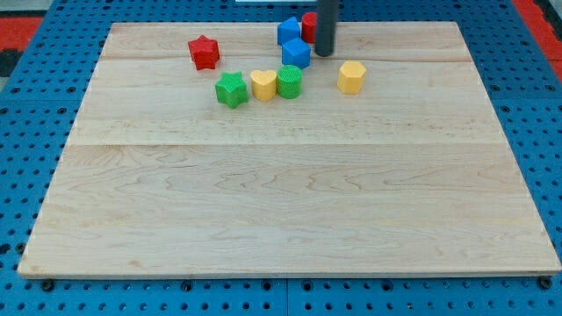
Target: Push the red circle towards the top left corner
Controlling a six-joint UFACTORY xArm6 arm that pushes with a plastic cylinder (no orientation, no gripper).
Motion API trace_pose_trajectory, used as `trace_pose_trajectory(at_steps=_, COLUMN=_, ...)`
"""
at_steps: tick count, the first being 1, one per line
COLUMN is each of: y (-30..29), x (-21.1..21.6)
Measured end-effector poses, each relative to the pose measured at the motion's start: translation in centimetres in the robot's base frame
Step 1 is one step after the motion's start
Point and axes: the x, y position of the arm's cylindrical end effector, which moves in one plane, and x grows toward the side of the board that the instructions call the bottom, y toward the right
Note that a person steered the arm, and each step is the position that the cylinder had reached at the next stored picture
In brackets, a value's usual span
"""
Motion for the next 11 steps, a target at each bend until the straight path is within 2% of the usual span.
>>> trace_pose_trajectory(at_steps=1, y=1.8, x=0.6)
trace_pose_trajectory(at_steps=3, y=-6.3, x=-1.0)
trace_pose_trajectory(at_steps=4, y=2.4, x=-4.5)
trace_pose_trajectory(at_steps=5, y=2.4, x=-7.8)
trace_pose_trajectory(at_steps=6, y=1.6, x=-7.8)
trace_pose_trajectory(at_steps=8, y=-18.6, x=-6.2)
trace_pose_trajectory(at_steps=9, y=-25.8, x=-4.7)
trace_pose_trajectory(at_steps=10, y=-25.8, x=-4.8)
trace_pose_trajectory(at_steps=11, y=-22.4, x=-5.7)
